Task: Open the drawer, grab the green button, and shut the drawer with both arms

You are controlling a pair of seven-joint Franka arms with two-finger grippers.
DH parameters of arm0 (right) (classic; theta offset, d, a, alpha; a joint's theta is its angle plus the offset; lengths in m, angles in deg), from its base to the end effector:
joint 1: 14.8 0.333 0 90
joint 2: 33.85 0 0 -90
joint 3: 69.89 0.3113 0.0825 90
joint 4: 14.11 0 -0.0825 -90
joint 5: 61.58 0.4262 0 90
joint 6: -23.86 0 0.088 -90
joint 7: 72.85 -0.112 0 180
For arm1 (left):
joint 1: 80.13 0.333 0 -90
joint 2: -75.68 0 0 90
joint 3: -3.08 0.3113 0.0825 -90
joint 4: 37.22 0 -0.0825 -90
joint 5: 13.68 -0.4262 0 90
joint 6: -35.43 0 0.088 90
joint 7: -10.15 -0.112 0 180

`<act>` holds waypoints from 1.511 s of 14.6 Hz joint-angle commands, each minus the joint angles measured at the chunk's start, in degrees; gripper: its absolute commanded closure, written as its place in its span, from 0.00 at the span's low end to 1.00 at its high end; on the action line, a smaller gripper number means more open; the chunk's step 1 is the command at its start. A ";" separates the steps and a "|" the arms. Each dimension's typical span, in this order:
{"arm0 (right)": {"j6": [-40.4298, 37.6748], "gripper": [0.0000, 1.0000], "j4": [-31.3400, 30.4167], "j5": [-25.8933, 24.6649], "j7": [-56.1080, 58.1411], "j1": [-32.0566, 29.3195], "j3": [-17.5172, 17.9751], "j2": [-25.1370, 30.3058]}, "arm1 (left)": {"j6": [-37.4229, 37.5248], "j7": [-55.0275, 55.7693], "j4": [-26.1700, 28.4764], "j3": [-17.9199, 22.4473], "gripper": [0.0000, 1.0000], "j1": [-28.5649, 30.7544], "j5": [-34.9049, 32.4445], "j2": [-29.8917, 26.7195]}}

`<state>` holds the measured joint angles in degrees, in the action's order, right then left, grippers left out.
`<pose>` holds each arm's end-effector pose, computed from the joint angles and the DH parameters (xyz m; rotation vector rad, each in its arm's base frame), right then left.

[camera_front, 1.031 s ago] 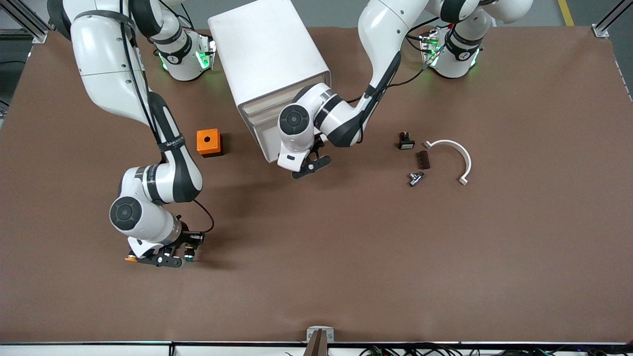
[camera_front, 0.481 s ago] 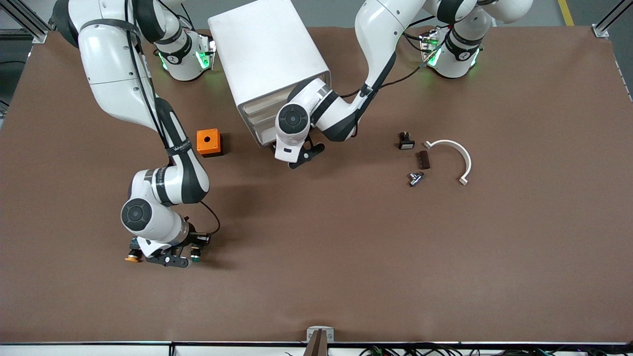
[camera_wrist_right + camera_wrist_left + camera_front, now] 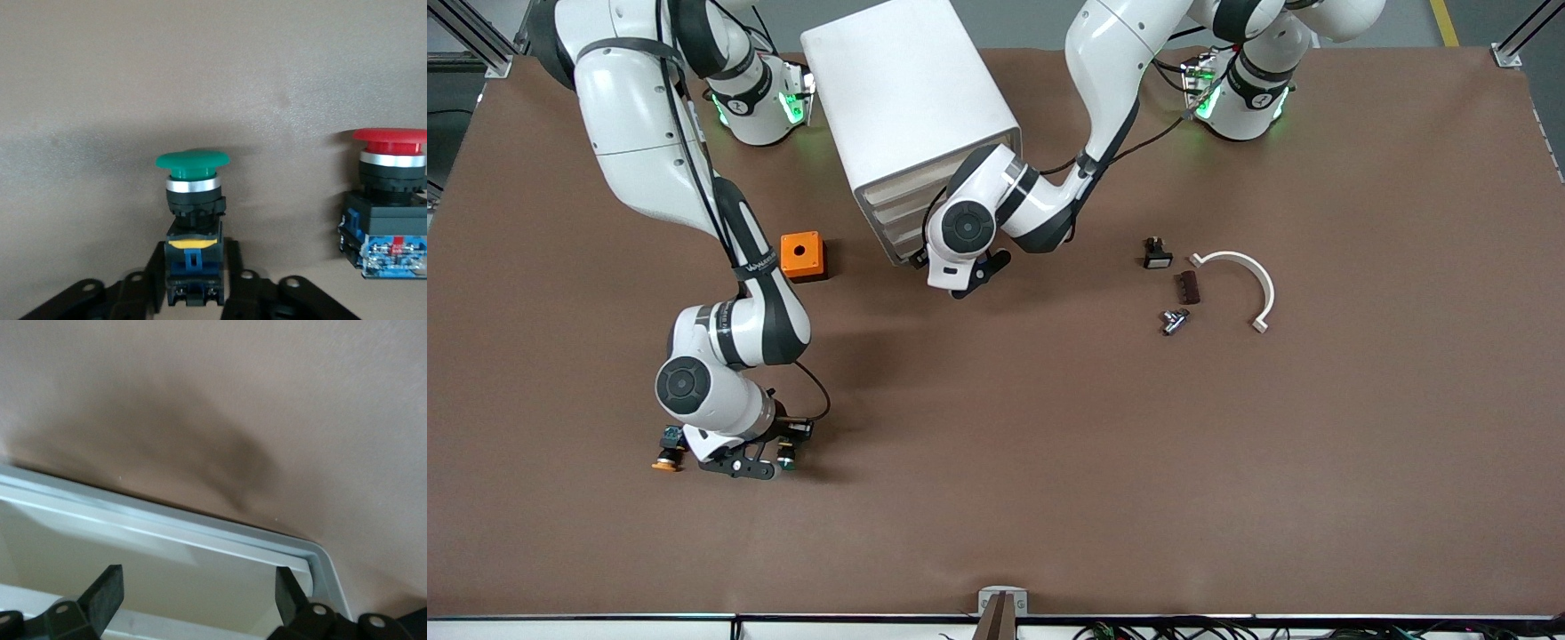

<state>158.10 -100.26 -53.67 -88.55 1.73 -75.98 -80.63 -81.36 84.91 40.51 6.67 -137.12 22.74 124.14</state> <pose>0.7281 0.1475 0.1488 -3.1031 0.2369 -0.0356 0.4146 -0.6328 0.1765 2.7893 1.0094 -0.7739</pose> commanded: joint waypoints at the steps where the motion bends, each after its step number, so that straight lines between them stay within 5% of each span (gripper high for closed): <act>1: -0.11 0.00 -0.08 0.97 -0.12 -0.10 0.03 0.55 | 0.08 0.47 1.72 -0.60 0.01 0.30 3.56 -1.26; 4: -2.56 0.00 0.45 0.36 2.86 -1.41 -0.06 2.57 | 0.07 0.64 1.81 -0.60 0.01 0.39 5.06 -1.52; 9: -18.36 0.00 1.60 0.09 13.58 -7.12 -0.50 11.35 | 0.08 -0.23 1.72 0.36 0.00 1.96 3.31 -2.48; 12: -27.86 0.00 1.51 -4.80 13.95 -9.15 -0.50 17.76 | 0.16 0.55 0.76 0.80 0.01 5.13 -5.10 -4.94; 16: -37.01 0.00 1.51 -7.20 14.12 -11.43 -0.50 26.90 | 0.34 -2.06 -0.12 1.68 0.01 13.72 -11.72 -13.62; 22: -40.28 0.00 1.24 -7.20 14.48 -13.98 -0.41 33.86 | 9.90 -19.80 0.14 1.77 0.01 25.32 -24.02 -25.67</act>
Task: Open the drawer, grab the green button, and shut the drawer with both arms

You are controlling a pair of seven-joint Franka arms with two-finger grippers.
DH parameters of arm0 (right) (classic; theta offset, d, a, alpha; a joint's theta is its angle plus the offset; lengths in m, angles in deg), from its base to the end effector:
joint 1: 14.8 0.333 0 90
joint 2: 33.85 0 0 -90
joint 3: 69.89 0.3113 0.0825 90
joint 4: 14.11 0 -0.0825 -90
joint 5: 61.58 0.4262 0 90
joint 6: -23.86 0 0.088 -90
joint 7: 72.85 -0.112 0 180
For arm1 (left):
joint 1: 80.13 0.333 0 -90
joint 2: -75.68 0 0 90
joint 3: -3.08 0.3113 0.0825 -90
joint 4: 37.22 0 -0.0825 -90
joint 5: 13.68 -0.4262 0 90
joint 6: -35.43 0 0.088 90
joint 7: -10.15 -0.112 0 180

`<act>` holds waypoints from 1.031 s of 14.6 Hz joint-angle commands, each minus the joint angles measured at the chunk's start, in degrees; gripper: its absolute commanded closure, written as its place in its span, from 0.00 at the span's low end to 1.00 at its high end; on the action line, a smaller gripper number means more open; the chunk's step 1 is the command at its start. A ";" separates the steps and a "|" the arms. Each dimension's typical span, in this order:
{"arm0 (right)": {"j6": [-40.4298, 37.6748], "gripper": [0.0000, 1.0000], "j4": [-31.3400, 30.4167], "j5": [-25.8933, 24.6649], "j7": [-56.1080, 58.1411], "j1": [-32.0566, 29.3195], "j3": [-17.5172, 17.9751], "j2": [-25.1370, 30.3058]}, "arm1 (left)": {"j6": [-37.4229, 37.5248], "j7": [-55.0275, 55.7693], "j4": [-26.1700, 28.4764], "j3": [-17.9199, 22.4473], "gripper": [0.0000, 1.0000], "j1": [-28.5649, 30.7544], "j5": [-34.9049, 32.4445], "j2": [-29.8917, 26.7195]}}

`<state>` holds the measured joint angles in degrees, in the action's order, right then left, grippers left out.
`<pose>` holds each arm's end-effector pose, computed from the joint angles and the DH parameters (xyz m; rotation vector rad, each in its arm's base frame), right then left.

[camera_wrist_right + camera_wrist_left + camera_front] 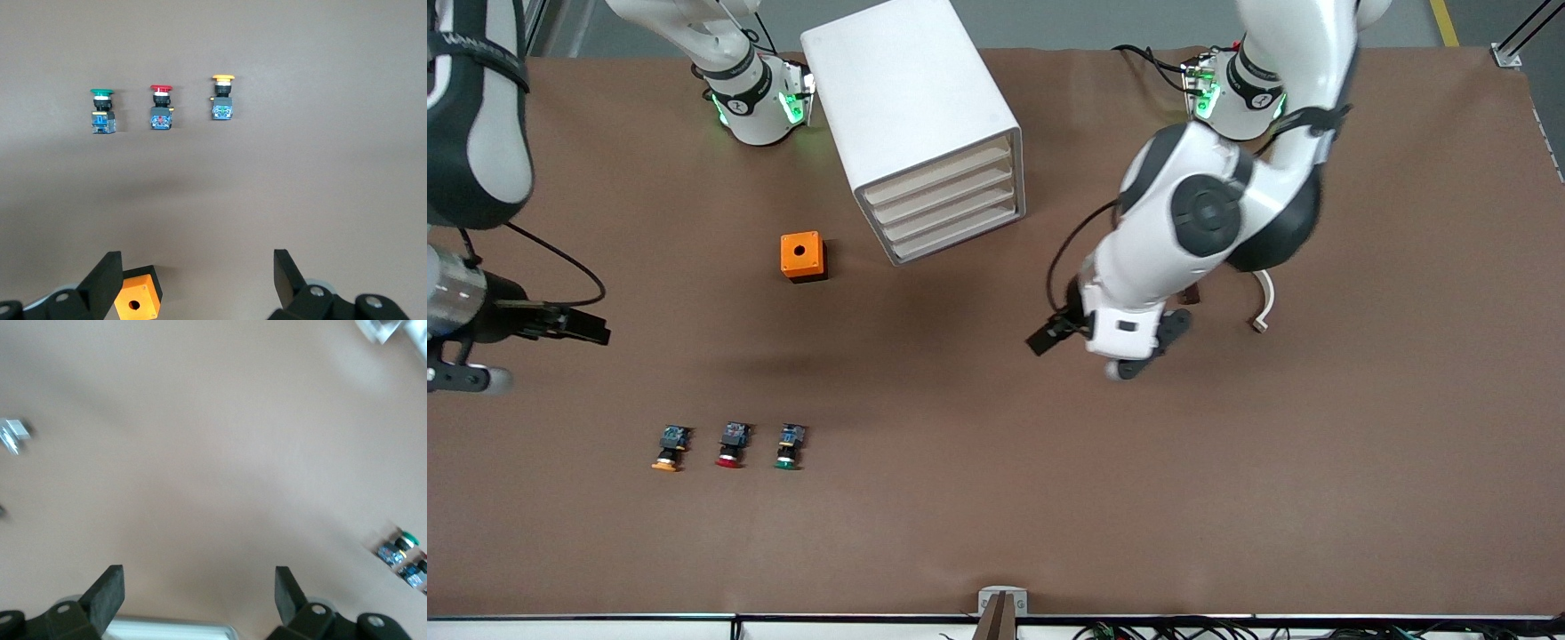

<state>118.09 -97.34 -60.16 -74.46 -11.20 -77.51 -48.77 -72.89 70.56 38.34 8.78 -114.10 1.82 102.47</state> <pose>0.6723 -0.0353 0.5174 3.1279 -0.1528 -0.1039 0.6415 -0.3846 0.4641 2.7719 0.8872 -0.1110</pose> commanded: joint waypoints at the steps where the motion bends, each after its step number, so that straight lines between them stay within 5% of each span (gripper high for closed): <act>1: -0.36 0.00 -1.85 -0.89 0.39 -1.40 1.12 2.70 | 4.06 -8.96 2.14 -0.43 0.01 4.60 -3.11 -5.06; 6: -1.68 0.00 -1.85 -2.47 1.26 -2.54 1.12 3.67 | 13.74 -30.23 2.22 -0.61 0.01 18.31 -2.32 -11.40; 15: -3.08 0.00 -1.76 -2.56 7.50 -5.27 1.21 3.67 | 23.42 -49.77 2.75 -0.87 0.01 29.14 -7.05 -14.83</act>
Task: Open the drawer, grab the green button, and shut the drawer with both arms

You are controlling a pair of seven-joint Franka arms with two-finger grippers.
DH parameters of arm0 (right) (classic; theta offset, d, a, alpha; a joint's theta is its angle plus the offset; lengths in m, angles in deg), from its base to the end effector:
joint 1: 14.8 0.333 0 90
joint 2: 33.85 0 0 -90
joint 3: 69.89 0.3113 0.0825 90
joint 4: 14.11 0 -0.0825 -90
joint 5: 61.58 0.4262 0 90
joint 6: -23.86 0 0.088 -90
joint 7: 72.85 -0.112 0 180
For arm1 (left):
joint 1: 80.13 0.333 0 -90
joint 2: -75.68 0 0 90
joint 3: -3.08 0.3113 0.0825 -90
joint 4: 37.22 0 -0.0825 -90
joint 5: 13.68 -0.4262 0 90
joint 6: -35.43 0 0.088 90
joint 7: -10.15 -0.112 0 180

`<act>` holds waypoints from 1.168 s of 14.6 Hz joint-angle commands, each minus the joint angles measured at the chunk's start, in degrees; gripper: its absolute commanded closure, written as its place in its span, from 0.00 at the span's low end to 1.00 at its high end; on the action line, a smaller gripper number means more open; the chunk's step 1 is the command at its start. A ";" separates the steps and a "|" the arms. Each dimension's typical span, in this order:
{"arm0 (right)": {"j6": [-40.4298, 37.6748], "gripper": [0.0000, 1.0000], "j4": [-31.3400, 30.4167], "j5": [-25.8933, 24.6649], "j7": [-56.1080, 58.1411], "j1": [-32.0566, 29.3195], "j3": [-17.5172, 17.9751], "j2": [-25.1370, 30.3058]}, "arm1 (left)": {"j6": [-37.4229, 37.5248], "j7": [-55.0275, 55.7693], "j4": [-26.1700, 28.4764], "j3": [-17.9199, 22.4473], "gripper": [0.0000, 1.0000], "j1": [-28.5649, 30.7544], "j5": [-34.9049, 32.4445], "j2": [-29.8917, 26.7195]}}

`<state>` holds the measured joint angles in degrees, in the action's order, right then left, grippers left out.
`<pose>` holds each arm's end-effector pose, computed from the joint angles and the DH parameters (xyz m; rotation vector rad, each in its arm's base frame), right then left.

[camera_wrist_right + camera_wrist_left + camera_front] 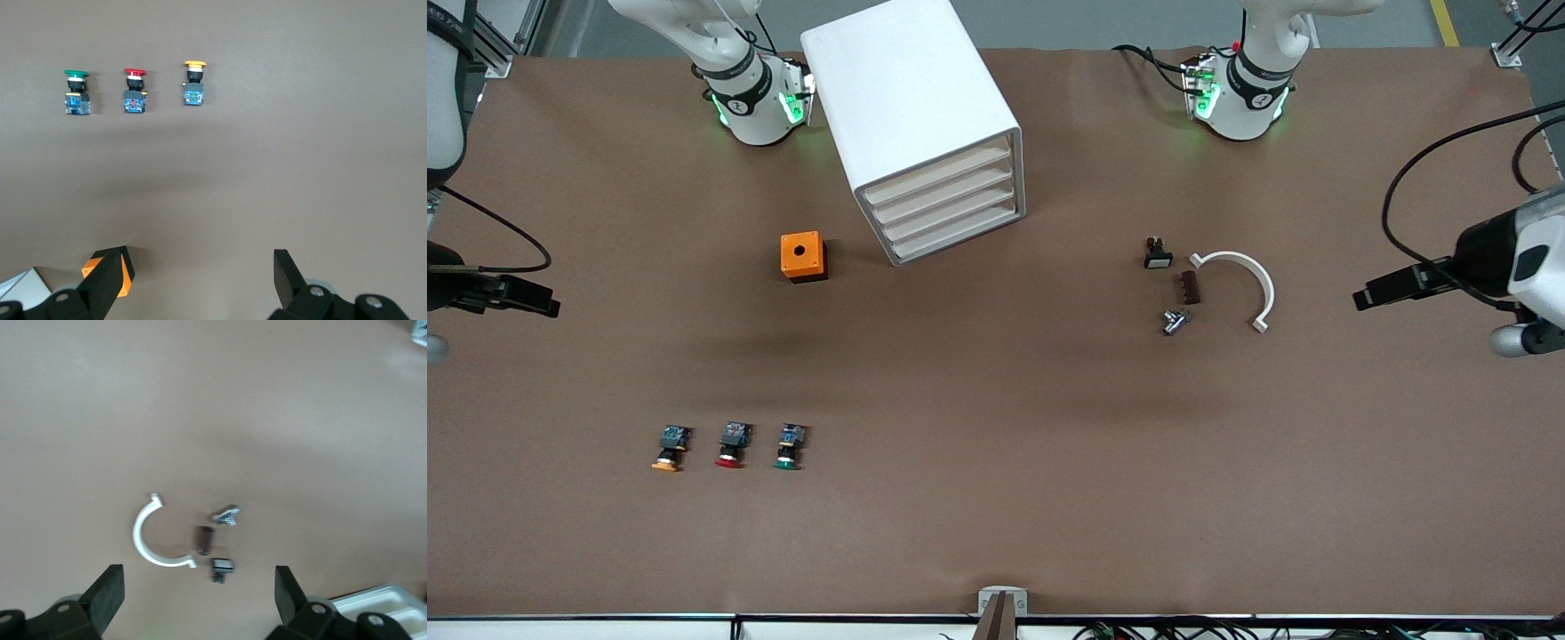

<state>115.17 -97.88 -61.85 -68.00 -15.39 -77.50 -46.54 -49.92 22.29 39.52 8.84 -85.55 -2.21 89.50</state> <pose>0.6532 -0.0866 0.5343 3.1134 -0.0876 -0.1422 0.6587 -0.0275 0.5769 2.9553 0.3095 -0.1601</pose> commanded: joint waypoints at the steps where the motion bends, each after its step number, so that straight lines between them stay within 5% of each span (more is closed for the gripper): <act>1: -0.17 0.00 -1.05 -0.88 1.13 -1.17 1.20 1.44 | 0.37 -1.68 1.49 -1.45 0.01 1.54 -4.34 -1.77; 3: -0.17 0.00 -0.78 -0.88 1.04 -1.00 1.29 1.44 | 0.37 -2.56 1.58 -5.13 0.01 4.44 -5.75 -1.86; 10: -0.08 0.00 3.17 -0.88 0.25 -1.00 1.29 0.74 | -0.25 -2.83 2.54 -5.50 0.00 5.07 -7.78 -2.03; 17: -5.44 0.00 2.21 0.00 0.34 -1.35 1.46 4.86 | -2.18 -8.80 11.32 -5.85 0.00 5.51 -8.13 -10.11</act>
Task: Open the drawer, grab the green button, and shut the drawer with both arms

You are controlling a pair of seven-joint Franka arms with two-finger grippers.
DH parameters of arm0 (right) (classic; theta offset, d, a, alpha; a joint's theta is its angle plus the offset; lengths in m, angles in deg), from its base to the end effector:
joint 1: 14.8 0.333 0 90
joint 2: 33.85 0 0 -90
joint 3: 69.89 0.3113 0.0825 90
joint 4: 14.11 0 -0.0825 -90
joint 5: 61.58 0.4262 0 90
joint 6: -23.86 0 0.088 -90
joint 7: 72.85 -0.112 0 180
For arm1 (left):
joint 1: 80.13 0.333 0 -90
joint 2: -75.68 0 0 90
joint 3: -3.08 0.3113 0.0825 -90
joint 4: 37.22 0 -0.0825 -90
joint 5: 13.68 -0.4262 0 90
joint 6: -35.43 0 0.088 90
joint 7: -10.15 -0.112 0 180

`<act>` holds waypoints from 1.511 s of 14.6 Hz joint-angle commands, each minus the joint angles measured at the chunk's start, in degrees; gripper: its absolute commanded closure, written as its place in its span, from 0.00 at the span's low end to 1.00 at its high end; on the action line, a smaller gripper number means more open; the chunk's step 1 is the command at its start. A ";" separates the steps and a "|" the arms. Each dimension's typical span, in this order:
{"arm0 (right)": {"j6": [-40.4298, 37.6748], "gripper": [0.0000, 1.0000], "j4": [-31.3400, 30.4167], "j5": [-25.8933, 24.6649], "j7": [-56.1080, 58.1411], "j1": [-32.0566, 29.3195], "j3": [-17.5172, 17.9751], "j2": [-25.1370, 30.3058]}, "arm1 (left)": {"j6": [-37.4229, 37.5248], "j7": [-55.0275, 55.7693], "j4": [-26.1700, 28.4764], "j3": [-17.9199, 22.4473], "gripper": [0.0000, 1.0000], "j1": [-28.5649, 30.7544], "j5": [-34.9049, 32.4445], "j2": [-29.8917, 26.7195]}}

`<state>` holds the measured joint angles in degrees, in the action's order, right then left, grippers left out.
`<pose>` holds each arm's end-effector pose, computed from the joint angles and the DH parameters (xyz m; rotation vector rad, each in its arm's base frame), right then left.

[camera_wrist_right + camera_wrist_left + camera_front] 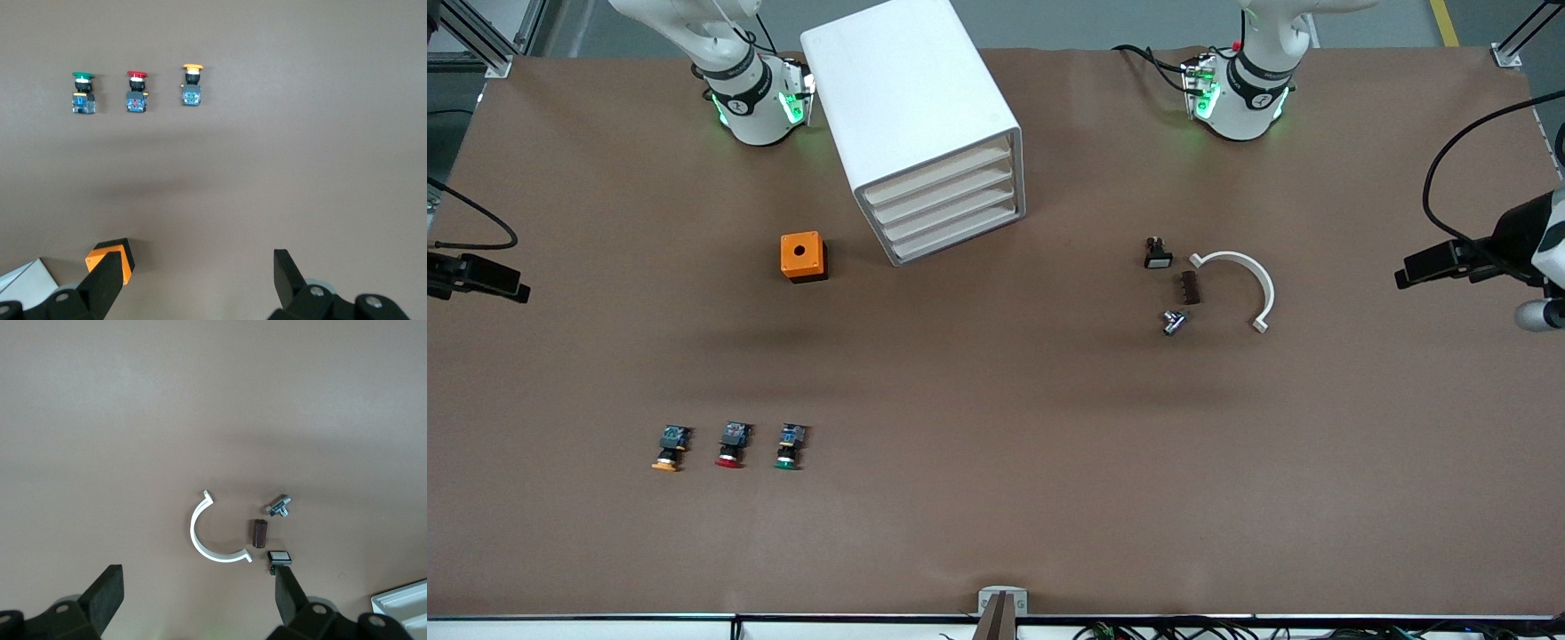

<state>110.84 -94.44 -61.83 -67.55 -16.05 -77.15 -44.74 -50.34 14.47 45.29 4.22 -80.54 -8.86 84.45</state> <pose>0.6407 -0.0890 0.5792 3.1188 -0.0853 -0.1176 0.6339 -0.0028 0.5815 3.0570 0.1314 -0.1510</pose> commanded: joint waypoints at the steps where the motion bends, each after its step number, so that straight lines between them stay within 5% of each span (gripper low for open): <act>1: -1.28 0.00 -2.02 -0.10 -0.11 -0.25 1.28 4.03 | -1.94 -0.99 6.69 -2.01 0.00 0.50 -1.57 -6.03; 6: -2.69 0.00 -3.95 0.08 -0.19 0.63 1.37 7.11 | -2.47 0.24 7.50 -4.92 0.00 0.85 -4.03 -7.54; 22: -3.04 0.00 -7.64 0.08 -0.02 0.54 1.02 11.33 | -1.24 -0.02 8.29 -5.10 0.00 0.77 -4.30 -11.76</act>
<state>107.23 -98.29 -61.82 -67.55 -15.55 -76.36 -36.73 -51.33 14.71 52.44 -0.06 -80.48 -11.85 73.78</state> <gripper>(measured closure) 0.000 0.000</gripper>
